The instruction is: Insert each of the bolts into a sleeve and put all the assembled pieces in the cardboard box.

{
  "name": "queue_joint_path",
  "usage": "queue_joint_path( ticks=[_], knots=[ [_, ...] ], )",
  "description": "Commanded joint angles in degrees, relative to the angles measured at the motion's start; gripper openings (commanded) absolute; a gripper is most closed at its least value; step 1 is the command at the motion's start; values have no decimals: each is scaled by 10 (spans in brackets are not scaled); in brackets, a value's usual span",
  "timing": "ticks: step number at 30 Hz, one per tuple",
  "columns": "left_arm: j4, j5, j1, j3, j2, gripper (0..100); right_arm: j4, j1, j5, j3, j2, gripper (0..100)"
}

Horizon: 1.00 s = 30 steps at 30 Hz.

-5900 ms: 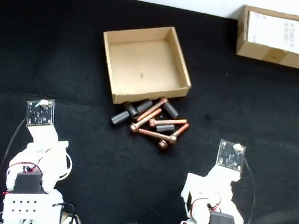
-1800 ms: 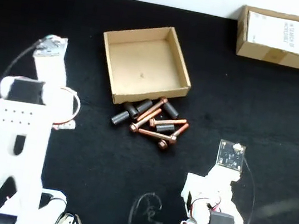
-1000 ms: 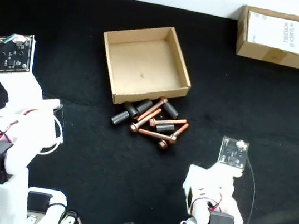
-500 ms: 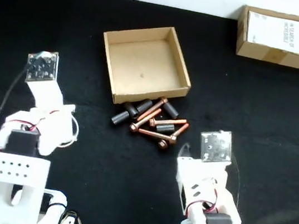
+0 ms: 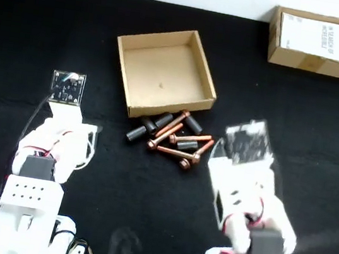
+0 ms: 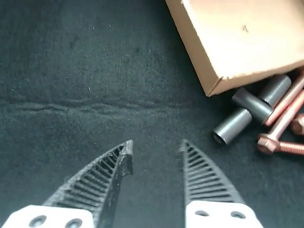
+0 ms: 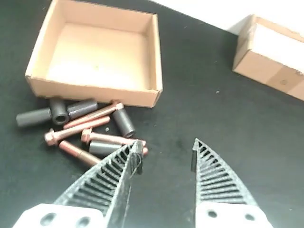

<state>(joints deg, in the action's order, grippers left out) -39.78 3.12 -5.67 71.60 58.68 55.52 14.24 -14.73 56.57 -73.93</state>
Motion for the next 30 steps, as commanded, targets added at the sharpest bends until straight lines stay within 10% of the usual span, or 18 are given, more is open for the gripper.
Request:
queue_joint_path(
  ticks=[1,15,30],
  knots=[
    [56,45,7,11,5,206,-7,-27,-4,-142,147,166],
    [162,166,-41,-97,-288,207,176,-142,40,-366,569,169],
    [161,189,-47,-247,-545,207,300,51,41,-544,740,170]
  ],
)
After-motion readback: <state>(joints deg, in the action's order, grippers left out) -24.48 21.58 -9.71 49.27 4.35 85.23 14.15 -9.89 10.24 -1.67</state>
